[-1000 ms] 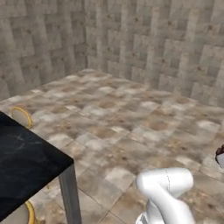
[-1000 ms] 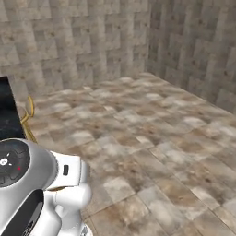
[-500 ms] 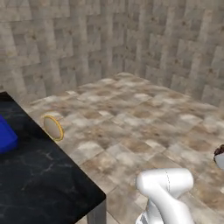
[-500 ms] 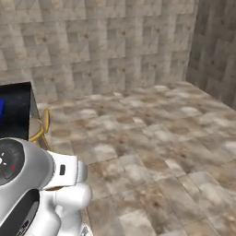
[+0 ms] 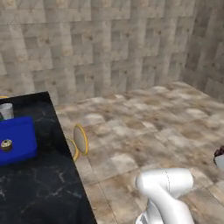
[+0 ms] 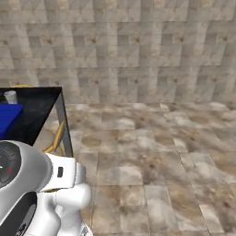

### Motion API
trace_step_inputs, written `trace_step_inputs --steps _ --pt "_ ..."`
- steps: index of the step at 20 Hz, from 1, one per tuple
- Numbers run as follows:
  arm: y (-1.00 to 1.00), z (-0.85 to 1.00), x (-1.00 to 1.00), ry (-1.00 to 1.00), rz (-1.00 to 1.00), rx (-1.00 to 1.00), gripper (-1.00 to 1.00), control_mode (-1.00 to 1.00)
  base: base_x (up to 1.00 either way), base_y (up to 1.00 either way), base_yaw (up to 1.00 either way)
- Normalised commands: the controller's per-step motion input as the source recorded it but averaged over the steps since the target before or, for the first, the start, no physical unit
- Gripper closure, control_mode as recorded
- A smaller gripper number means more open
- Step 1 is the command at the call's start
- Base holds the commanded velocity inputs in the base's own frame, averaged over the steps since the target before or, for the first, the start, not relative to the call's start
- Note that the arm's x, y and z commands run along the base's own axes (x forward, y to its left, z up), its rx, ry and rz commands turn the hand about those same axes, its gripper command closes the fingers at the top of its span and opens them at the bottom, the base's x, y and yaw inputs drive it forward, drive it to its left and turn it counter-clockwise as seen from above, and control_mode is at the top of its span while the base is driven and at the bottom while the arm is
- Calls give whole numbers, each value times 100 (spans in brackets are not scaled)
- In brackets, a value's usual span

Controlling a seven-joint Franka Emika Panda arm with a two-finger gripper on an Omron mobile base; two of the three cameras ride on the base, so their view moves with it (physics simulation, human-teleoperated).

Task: Take the cupcake and cake from the fridge and place them on the empty tray on the dining counter.

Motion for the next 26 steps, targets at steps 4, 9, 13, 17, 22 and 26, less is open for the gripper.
trace_step_inputs --steps 4,9,13,17,22,26 --pt "0 0 0 0 0 0 100 100 100 -18 58" --pt "0 0 0 0 0 0 100 100 100 -18 58" --pt "0 0 0 0 0 0 100 100 100 -21 58" --pt "0 0 0 0 0 0 100 100 100 -25 58" --pt "0 0 0 0 0 0 100 100 100 -21 58" --pt "0 0 0 0 0 0 100 100 100 -19 57"
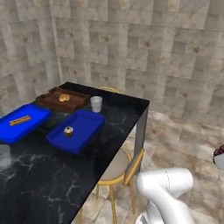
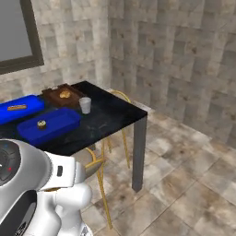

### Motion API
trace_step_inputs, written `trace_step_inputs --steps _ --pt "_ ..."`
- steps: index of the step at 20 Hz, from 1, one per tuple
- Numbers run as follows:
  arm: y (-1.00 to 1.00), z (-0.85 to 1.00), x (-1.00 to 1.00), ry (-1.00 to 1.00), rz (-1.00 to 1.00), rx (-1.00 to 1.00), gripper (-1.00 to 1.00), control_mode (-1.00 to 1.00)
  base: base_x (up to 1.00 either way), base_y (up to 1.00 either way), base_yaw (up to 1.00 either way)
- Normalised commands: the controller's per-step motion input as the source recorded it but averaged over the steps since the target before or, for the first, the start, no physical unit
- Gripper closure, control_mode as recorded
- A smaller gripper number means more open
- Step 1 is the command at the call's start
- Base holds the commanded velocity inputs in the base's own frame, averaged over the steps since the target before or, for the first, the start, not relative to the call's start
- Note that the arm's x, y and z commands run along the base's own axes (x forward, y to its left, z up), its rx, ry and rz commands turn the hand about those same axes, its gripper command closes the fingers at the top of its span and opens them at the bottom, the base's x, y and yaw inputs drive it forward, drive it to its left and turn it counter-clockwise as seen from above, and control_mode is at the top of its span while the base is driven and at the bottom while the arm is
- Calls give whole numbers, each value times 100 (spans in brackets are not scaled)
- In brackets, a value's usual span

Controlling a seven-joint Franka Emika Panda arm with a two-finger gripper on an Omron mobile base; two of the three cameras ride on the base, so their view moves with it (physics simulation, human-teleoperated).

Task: Take the cupcake and cake from the fridge and place them on the empty tray on the dining counter.

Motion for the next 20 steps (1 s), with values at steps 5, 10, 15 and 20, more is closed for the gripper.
trace_step_inputs --steps 5,10,15,20 --pt "0 0 0 0 0 0 100 100 100 -21 56" --pt "0 0 0 0 0 0 100 100 100 -25 54" --pt "0 0 0 0 0 0 100 100 100 -22 53" --pt "0 0 0 0 0 0 100 100 100 -26 50"
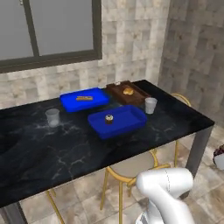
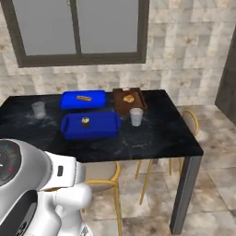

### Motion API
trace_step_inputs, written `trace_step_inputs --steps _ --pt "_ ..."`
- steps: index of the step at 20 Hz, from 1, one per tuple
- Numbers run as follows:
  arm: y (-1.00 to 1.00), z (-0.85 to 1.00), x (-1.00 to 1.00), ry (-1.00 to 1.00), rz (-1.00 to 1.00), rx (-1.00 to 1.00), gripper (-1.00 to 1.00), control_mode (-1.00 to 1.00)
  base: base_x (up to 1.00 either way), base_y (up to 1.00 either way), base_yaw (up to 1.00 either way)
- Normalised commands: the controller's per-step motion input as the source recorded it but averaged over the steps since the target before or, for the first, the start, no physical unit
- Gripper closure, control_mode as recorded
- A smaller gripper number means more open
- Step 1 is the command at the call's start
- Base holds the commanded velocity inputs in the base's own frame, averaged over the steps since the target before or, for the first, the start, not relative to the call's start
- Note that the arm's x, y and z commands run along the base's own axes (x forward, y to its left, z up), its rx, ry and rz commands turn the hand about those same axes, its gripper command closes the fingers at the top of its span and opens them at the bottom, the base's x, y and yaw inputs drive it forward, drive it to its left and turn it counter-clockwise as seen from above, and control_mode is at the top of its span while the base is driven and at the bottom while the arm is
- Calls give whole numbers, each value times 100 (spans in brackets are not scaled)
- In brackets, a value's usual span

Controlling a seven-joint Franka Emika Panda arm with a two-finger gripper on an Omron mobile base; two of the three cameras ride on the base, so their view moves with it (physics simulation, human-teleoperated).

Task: Take the cupcake and cake from the fridge and place them on the empty tray on the dining counter.

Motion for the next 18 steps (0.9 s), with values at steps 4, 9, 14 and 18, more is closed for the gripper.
trace_step_inputs --steps 4,9,14,18 --pt "0 0 0 0 0 0 100 100 100 -31 46" --pt "0 0 0 0 0 0 100 100 100 -28 43" --pt "0 0 0 0 0 0 100 100 100 -22 38" --pt "0 0 0 0 0 0 100 100 100 -9 33"
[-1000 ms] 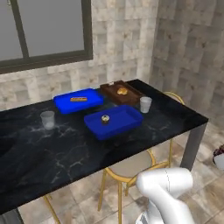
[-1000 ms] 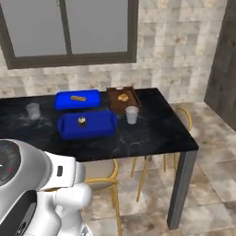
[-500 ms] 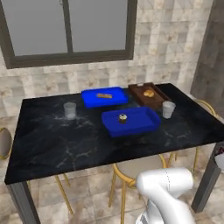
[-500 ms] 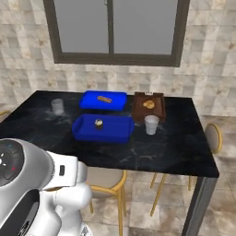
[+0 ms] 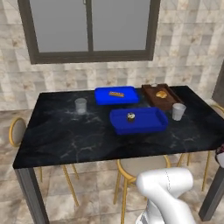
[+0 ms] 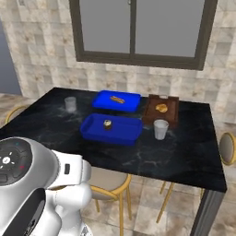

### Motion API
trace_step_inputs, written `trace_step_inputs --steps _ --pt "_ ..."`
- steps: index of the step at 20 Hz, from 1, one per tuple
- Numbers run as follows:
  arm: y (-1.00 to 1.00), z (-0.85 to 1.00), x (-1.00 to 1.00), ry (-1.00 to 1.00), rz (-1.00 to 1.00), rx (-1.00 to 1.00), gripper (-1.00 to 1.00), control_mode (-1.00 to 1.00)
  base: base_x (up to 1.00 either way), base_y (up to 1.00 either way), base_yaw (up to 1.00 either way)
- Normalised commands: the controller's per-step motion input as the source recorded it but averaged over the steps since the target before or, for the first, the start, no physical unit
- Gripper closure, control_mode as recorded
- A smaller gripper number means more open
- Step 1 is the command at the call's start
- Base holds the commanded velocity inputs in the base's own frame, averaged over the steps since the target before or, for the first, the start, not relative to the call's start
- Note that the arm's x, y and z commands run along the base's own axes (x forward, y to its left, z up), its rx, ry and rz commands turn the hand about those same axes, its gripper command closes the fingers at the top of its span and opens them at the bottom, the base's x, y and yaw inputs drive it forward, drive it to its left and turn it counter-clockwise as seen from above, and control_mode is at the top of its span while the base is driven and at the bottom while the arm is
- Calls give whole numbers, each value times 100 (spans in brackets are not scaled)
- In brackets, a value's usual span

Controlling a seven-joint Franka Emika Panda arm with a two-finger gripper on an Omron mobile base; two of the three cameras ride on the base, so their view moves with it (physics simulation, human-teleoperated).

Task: Take the cupcake and cake from the fridge and place them on the empty tray on the dining counter.

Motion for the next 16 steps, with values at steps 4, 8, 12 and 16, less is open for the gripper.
trace_step_inputs --steps 4,8,12,16 --pt "0 0 0 0 0 0 100 100 100 -3 31" --pt "0 0 0 0 0 0 100 100 97 -1 27" --pt "0 0 0 0 0 0 100 100 54 0 10" --pt "0 0 0 0 0 0 100 100 39 0 0"
